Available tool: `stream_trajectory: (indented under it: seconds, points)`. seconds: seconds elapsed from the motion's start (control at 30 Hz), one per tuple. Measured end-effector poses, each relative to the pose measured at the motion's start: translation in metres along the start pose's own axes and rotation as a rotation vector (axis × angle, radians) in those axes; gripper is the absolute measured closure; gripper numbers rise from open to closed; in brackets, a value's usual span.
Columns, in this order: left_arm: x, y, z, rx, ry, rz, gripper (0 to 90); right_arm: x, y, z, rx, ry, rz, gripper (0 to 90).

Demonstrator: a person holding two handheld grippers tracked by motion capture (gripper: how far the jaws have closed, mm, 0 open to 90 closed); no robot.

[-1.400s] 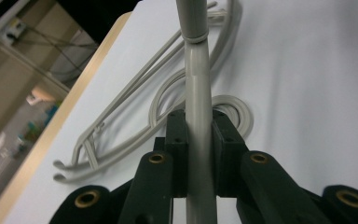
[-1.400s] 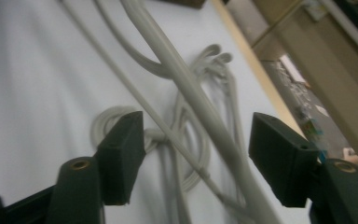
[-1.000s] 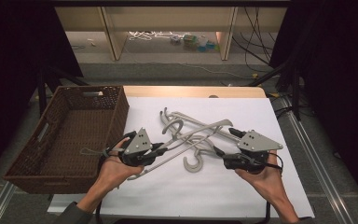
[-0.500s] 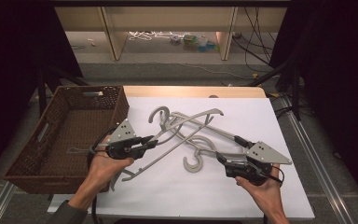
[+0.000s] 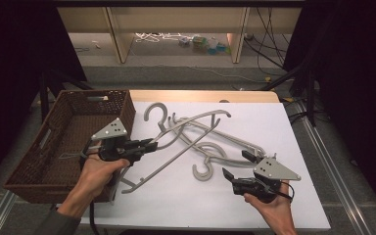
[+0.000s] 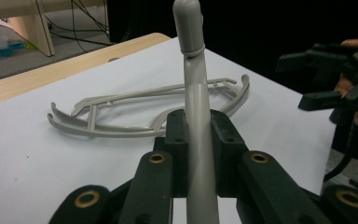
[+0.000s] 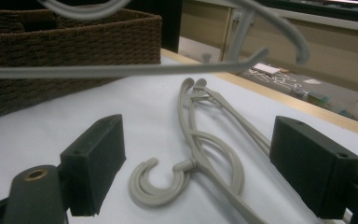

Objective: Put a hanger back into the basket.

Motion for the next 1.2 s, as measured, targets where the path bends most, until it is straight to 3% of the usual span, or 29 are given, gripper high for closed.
stream_trajectory:
  seconds: [0.33,0.4,0.63,0.77,0.83,1.0,1.2]
  points:
    - [-0.039,-0.011,-0.024,-0.040,0.056,-0.021,79.3,0.001,-0.002,0.002,0.010,0.023,0.000,16.4]
    - [-0.045,-0.014,-0.028,-0.055,0.069,-0.024,79.3,0.000,-0.002,0.004,0.005,0.004,0.002,16.1]
    - [-0.065,-0.025,-0.037,-0.087,0.076,-0.048,79.3,0.000,-0.002,0.005,0.008,0.005,0.002,16.2]
    - [-0.078,-0.037,-0.040,-0.093,0.067,-0.088,79.3,0.000,-0.003,0.006,0.005,0.001,-0.002,16.2]
    - [-0.085,-0.042,-0.041,-0.093,0.057,-0.107,79.3,0.001,-0.005,0.007,0.028,-0.005,-0.018,16.2]
    - [-0.105,-0.056,-0.040,-0.097,0.032,-0.171,79.3,0.001,-0.003,0.008,0.004,-0.015,-0.012,16.2]
    - [-0.134,-0.077,-0.037,-0.098,0.036,-0.251,79.4,0.002,-0.004,0.008,0.003,-0.002,-0.014,16.2]
Point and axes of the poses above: each handheld gripper's, and its own axes: x roughly forward along the jaws, z roughly out of its underside, y roughly to its right, the point moved 7 cm from there along x, roughly forward along the jaws, and after that the axes turned 9 degrees about z, right-handed, at the moved point
